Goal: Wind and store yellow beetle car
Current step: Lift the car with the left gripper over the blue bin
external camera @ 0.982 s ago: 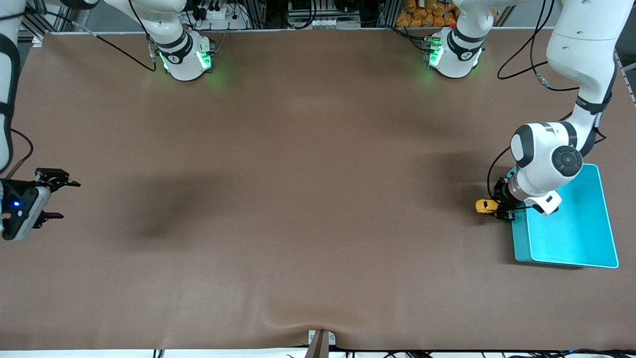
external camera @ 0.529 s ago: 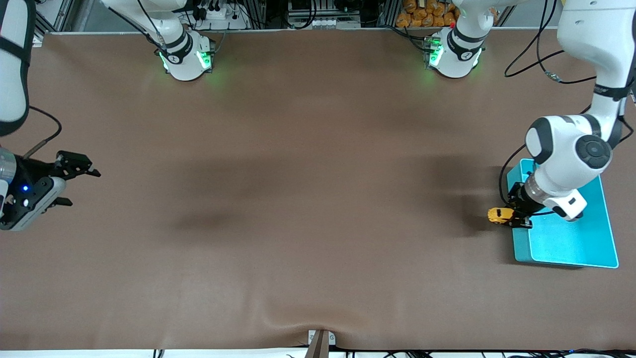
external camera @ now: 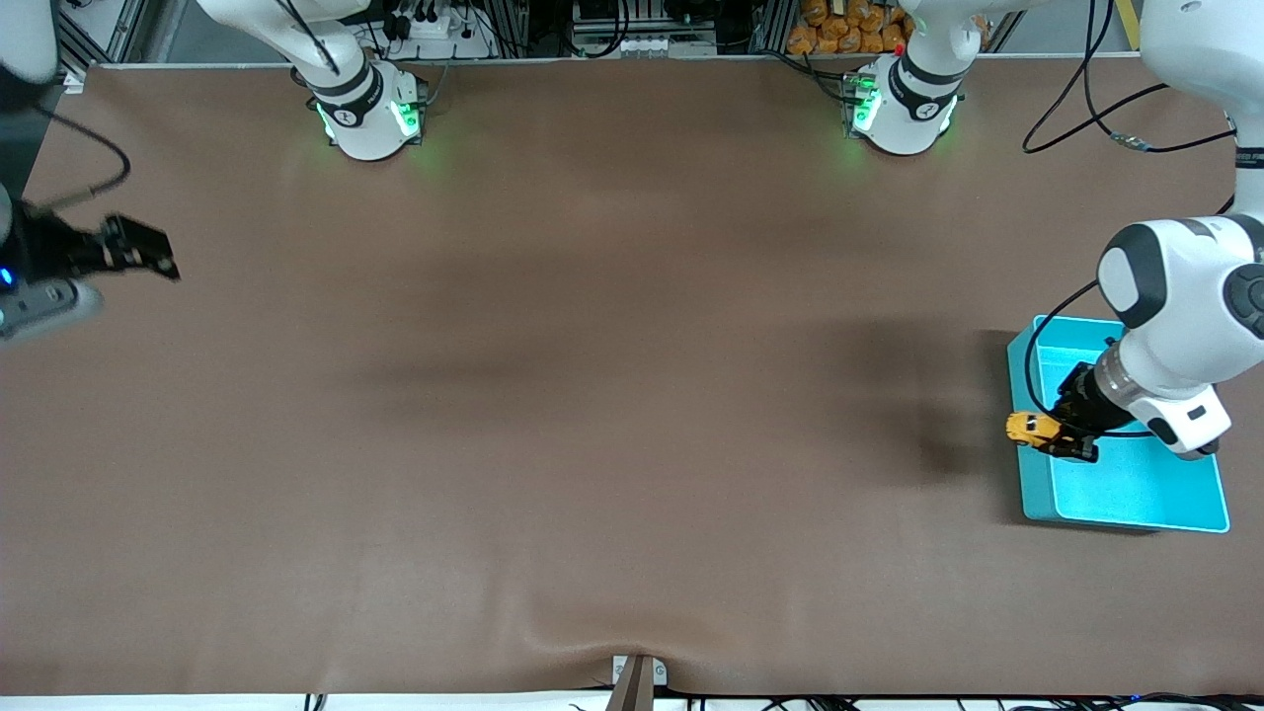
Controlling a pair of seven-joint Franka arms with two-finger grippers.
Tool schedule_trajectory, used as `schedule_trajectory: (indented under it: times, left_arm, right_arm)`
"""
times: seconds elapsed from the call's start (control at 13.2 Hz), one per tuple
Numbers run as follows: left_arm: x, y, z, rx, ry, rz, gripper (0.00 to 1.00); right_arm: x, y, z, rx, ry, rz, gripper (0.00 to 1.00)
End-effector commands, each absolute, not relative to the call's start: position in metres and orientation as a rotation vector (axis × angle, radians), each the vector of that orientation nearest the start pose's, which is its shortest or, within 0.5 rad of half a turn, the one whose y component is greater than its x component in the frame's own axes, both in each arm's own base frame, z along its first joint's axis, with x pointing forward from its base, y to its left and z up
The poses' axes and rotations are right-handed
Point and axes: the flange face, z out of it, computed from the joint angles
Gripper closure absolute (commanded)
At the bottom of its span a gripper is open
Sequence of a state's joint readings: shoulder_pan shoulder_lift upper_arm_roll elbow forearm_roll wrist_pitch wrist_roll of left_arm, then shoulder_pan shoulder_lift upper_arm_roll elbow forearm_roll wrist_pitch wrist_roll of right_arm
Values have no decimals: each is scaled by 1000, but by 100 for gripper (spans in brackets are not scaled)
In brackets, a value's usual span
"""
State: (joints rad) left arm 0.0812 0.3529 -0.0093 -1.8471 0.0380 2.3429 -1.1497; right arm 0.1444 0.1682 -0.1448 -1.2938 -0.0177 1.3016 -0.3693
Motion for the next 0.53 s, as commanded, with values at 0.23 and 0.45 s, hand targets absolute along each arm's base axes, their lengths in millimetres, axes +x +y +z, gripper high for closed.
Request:
schedule_trajectory:
  times: [0.23, 0.45]
  left_arm:
    - [636, 106, 362, -2767, -1470, -230, 100]
    - [629, 141, 362, -2833, -1303, -227, 100]
  right_arm:
    - [548, -55, 633, -3113, -376, 293, 0]
    - [543, -95, 641, -3099, -253, 249, 0]
